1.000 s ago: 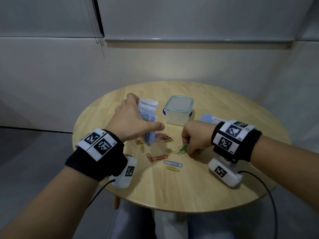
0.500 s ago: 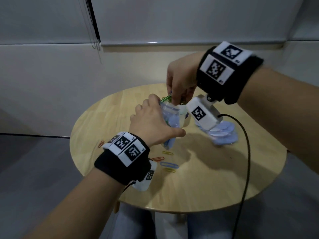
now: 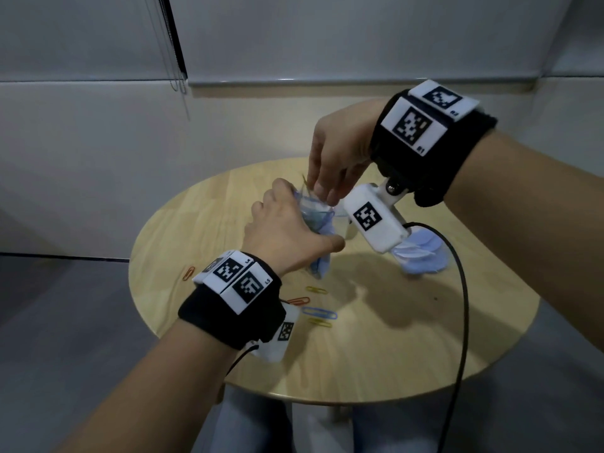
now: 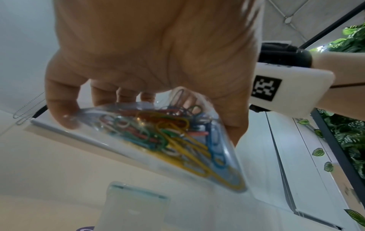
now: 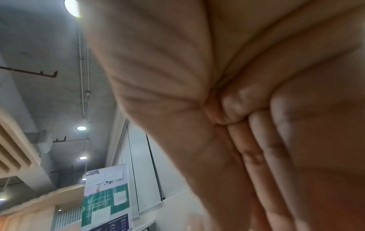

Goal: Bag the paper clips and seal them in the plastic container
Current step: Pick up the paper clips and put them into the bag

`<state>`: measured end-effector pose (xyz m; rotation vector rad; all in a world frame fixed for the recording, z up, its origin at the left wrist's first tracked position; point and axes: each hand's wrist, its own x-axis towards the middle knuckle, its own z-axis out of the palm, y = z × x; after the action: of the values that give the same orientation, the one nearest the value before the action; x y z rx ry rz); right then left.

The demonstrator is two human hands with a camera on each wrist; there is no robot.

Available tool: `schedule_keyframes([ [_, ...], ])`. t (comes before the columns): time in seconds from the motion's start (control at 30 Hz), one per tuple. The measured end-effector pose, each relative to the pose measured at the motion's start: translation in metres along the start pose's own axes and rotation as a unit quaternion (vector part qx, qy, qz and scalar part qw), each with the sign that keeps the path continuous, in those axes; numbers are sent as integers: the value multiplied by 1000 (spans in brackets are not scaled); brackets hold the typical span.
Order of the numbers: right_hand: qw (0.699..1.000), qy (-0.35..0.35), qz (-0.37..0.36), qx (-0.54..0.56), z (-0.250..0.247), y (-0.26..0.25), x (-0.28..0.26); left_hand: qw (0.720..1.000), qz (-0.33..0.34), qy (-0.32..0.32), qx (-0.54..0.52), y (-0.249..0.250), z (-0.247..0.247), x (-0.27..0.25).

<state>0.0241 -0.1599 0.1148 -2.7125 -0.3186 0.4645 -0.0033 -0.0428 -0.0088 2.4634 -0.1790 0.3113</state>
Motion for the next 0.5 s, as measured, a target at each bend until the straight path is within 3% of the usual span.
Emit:
schedule_keyframes([
  [0.1, 997, 40, -22, 61, 2, 5, -1, 1000, 0, 0, -9, -2, -2, 1],
  [0.2, 997, 56, -55, -9, 9, 5, -2, 1000, 4, 7, -16, 0, -5, 1],
  [0.27, 996, 27, -77, -27, 16, 5, -6, 999, 7, 13, -31, 0, -8, 1],
  [0.33, 994, 10, -99, 50, 22, 9, -9, 997, 0, 26, -73, -2, -12, 2],
  [0.4, 986, 43, -131, 98, 21, 15, -12, 992, -13, 39, -118, -5, -15, 3],
  [0.5, 981, 56, -185, 34, 24, 18, -13, 992, -18, 37, -122, -7, -18, 5],
])
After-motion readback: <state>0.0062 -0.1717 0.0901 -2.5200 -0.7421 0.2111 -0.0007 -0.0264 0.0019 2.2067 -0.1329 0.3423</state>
